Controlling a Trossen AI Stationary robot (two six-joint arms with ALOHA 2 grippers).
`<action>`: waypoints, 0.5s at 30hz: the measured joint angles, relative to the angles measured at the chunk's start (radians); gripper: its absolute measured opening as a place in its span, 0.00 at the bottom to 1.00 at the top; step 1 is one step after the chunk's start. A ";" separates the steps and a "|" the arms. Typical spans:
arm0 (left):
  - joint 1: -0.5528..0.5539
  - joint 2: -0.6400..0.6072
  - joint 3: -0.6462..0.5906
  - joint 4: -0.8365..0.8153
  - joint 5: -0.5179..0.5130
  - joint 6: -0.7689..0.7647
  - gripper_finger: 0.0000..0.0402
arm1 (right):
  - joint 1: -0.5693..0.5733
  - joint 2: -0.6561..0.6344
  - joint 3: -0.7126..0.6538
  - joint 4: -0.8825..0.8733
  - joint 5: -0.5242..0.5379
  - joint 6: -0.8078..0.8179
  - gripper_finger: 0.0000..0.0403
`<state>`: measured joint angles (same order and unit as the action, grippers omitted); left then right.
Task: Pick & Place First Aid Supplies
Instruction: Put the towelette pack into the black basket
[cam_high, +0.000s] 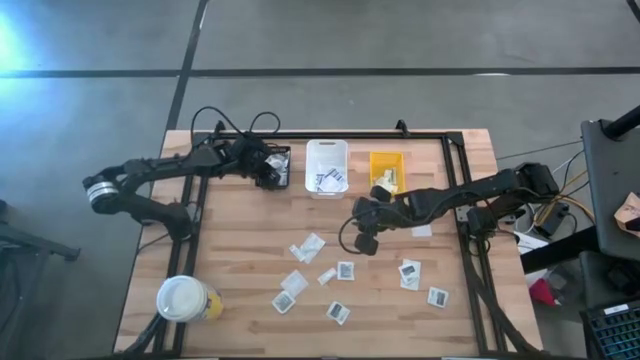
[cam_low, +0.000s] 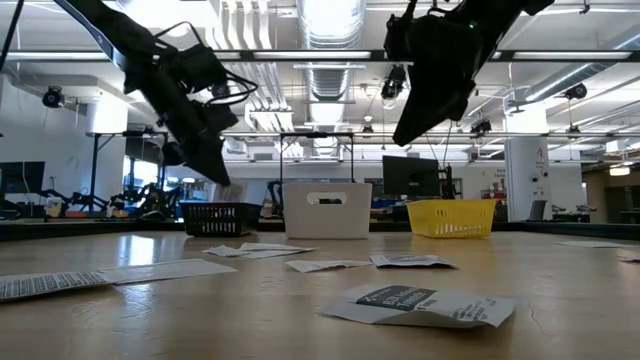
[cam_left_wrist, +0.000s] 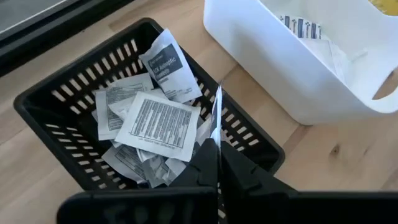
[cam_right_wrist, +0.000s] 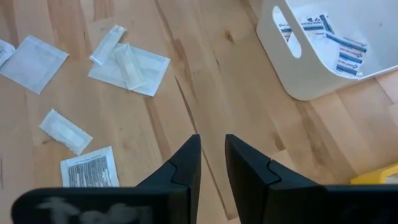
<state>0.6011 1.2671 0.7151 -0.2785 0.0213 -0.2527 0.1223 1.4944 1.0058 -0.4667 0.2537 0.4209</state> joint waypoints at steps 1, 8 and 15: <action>0.001 0.002 0.000 0.002 0.000 0.000 0.00 | 0.000 0.000 0.000 -0.001 -0.001 0.006 0.18; 0.010 0.003 0.001 0.009 -0.004 0.001 0.01 | 0.011 0.000 0.000 0.000 0.000 0.026 0.21; 0.012 0.003 0.001 0.019 -0.056 0.046 0.12 | 0.022 0.000 0.000 0.001 0.000 0.036 0.19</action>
<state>0.6136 1.2697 0.7159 -0.2592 -0.0348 -0.2068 0.1445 1.4945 1.0058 -0.4656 0.2538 0.4572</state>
